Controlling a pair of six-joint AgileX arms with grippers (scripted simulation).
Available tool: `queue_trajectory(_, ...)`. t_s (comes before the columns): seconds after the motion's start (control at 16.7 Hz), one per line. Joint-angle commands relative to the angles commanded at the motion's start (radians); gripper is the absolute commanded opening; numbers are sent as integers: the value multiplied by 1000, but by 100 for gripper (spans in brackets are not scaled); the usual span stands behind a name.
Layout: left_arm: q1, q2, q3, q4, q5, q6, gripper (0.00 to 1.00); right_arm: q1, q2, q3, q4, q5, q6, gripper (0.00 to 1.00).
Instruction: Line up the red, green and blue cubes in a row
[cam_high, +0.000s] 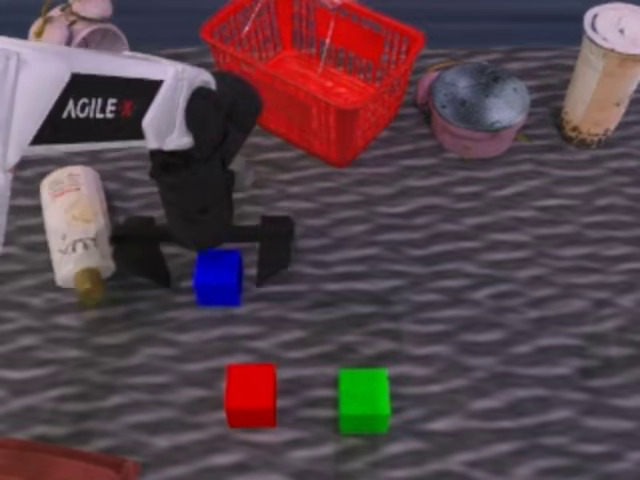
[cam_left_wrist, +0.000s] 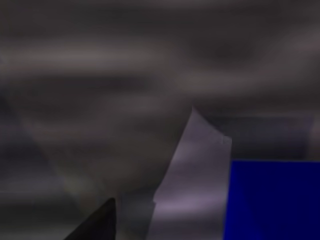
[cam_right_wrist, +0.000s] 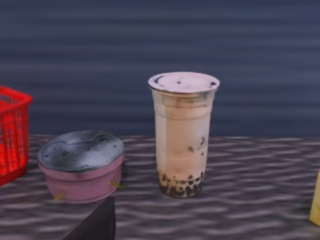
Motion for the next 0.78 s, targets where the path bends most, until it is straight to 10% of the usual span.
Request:
queue_trajectory(0.24, 0, 1, -1, 2, 0, 0, 100, 0, 0, 0, 0, 0, 0, 100)
queue_trajectory(0.78, 0, 1, -1, 2, 0, 0, 32, 0, 0, 0, 0, 0, 0, 100)
